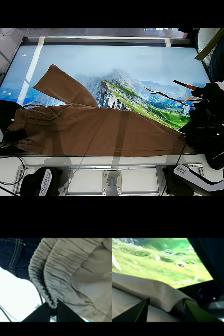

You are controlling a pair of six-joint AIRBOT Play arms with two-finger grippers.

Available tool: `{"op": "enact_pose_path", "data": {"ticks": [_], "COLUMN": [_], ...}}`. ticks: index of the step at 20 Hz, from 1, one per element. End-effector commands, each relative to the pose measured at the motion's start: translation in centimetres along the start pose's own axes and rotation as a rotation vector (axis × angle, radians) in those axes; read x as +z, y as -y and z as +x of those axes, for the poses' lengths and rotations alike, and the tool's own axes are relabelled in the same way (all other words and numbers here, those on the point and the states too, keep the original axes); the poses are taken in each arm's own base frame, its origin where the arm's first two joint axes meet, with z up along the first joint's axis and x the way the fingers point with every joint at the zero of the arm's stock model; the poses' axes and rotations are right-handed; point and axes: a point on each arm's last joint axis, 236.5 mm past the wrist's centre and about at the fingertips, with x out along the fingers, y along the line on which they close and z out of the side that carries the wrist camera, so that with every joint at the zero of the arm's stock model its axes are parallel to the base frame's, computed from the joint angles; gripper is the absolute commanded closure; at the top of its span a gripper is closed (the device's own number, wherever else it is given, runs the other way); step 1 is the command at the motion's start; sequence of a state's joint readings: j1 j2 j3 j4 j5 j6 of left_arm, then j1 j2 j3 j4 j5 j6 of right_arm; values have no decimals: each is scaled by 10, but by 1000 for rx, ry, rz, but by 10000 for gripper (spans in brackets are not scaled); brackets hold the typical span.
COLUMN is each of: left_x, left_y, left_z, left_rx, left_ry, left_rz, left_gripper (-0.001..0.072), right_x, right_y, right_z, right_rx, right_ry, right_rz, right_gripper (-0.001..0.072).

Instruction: Fold the clothes and pants, and hang the long-sleeved shirts on hangers.

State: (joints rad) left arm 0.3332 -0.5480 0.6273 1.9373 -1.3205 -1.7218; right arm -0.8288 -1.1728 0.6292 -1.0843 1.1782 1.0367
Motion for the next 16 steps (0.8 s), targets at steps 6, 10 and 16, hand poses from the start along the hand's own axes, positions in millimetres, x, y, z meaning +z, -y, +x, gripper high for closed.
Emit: {"op": "enact_pose_path", "data": {"ticks": [6, 10, 16], "left_x": [0, 0, 13], "left_y": [0, 0, 2], "left_z": [0, 0, 0], "left_rx": [0, 0, -9], "left_ry": [-1, 0, 55], "left_rz": [-1, 0, -3], "left_gripper": [682, 682, 682], "right_x": [-5, 20, 117], "right_y": [-7, -28, -47], "right_z": [21, 15, -49], "right_rx": [84, 173, 208], "right_ry": [-52, 41, 323], "right_rz": [41, 15, 69], "right_gripper": [289, 702, 699]}}
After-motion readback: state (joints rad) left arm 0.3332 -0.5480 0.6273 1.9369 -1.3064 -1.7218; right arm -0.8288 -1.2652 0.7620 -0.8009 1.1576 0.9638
